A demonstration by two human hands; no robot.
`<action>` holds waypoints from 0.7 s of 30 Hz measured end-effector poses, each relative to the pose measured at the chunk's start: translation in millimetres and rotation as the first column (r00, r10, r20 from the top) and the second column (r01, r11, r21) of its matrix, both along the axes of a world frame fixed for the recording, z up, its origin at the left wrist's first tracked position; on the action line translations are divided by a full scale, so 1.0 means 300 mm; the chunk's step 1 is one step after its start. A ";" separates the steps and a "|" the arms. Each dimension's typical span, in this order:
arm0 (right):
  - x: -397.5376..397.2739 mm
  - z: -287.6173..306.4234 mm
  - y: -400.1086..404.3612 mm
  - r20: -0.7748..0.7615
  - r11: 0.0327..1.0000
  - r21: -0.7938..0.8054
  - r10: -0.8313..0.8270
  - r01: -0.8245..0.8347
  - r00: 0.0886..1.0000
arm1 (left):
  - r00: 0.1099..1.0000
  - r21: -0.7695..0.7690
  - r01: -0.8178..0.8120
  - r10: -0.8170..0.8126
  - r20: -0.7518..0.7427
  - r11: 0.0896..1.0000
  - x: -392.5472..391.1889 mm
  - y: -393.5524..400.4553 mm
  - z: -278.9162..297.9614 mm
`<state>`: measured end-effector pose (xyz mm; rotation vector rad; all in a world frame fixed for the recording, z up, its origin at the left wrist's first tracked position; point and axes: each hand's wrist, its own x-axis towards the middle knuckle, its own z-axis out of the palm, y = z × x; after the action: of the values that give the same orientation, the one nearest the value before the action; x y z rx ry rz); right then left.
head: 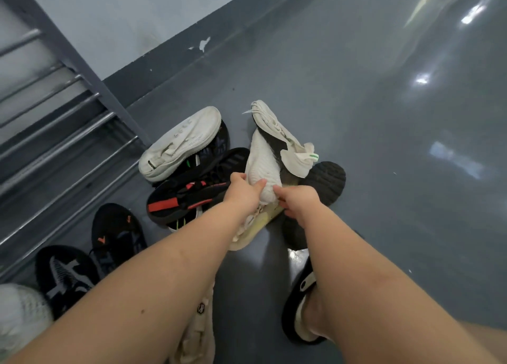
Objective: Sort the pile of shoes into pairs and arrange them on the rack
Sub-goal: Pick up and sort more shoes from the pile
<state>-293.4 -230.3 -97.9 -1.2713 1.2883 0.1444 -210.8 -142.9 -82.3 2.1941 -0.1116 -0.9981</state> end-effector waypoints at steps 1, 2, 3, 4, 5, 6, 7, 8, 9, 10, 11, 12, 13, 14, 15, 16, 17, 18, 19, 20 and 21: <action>0.008 0.012 0.032 0.038 0.998 0.052 -0.038 0.036 0.999 | 1.000 -0.019 -0.006 0.006 0.022 1.000 0.016 0.020 0.015; 0.018 0.027 0.069 0.077 0.988 0.132 -0.085 0.075 0.993 | 0.999 -0.041 -0.006 0.008 0.049 0.999 0.037 0.048 0.033; 0.028 0.042 0.108 0.107 0.970 0.222 -0.127 0.101 0.986 | 0.997 -0.056 0.015 -0.010 0.081 0.998 0.059 0.081 0.054; 0.039 0.054 0.147 0.123 0.948 0.301 -0.141 0.098 0.982 | 0.992 -0.063 0.053 -0.046 0.116 0.997 0.082 0.120 0.075; 0.052 0.064 0.188 0.133 0.931 0.358 -0.124 0.069 0.983 | 0.985 -0.067 0.092 -0.081 0.154 0.993 0.103 0.164 0.095; 0.065 0.072 0.229 0.139 0.919 0.394 -0.079 0.018 0.987 | 0.976 -0.067 0.122 -0.108 0.190 0.990 0.122 0.214 0.117; 0.078 0.085 0.270 0.142 0.907 0.420 -0.019 -0.043 0.990 | 0.967 -0.062 0.141 -0.124 0.222 0.988 0.134 0.268 0.139; 0.090 0.099 0.312 0.147 0.892 0.438 0.051 -0.111 0.988 | 0.960 -0.056 0.147 -0.128 0.250 0.988 0.142 0.324 0.158; 0.101 0.117 0.355 0.157 0.874 0.455 0.111 -0.172 0.981 | 0.955 -0.056 0.141 -0.121 0.271 0.988 0.147 0.383 0.174; 0.112 0.135 0.396 0.170 0.855 0.469 0.159 -0.222 0.973 | 0.952 -0.072 0.129 -0.103 0.287 0.989 0.147 0.441 0.189; 0.119 0.155 0.435 0.189 0.834 0.488 0.186 -0.256 0.964 | 0.950 -0.103 0.115 -0.079 0.301 0.988 0.143 0.499 0.202; 0.127 0.175 0.471 0.213 0.812 0.516 0.187 -0.273 0.959 | 0.948 -0.142 0.098 -0.049 0.313 0.985 0.136 0.558 0.216; 0.134 0.194 0.505 0.243 0.784 0.557 0.159 -0.272 0.957 | 0.947 -0.180 0.074 -0.012 0.322 0.981 0.128 0.617 0.228; 0.140 0.215 0.538 0.273 0.750 0.604 0.121 -0.268 0.954 | 0.946 -0.218 0.039 0.034 0.322 0.975 0.120 0.675 0.238; 0.148 0.234 0.572 0.296 0.714 0.647 0.087 -0.267 0.951 | 0.946 -0.252 -0.004 0.086 0.313 0.968 0.113 0.733 0.245; 0.158 0.254 0.610 0.307 0.691 0.669 0.081 -0.276 0.948 | 0.945 -0.280 -0.052 0.138 0.297 0.959 0.106 0.793 0.252; 0.168 0.276 0.651 0.312 0.684 0.668 0.100 -0.293 0.945 | 0.941 -0.304 -0.093 0.183 0.284 0.948 0.097 0.850 0.257; 0.180 0.299 0.696 0.311 0.695 0.645 0.142 -0.319 0.940 | 0.935 -0.323 -0.123 0.219 0.278 0.938 0.088 0.905 0.262; 0.192 0.321 0.743 0.305 0.712 0.608 0.199 -0.351 0.931 | 0.928 -0.341 -0.143 0.246 0.279 0.929 0.076 0.957 0.268; 0.203 0.342 0.792 0.295 0.728 0.567 0.257 -0.385 0.920 | 0.922 -0.357 -0.156 0.266 0.283 0.921 0.063 1.003 0.274; 0.210 0.360 0.840 0.282 0.737 0.534 0.306 -0.414 0.909 | 0.916 -0.371 -0.163 0.280 0.288 0.914 0.049 1.045 0.279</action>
<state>-230.4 21.8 10.0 -0.9470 0.7328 0.6497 -196.1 170.8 1.5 1.9790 -0.1704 -0.4285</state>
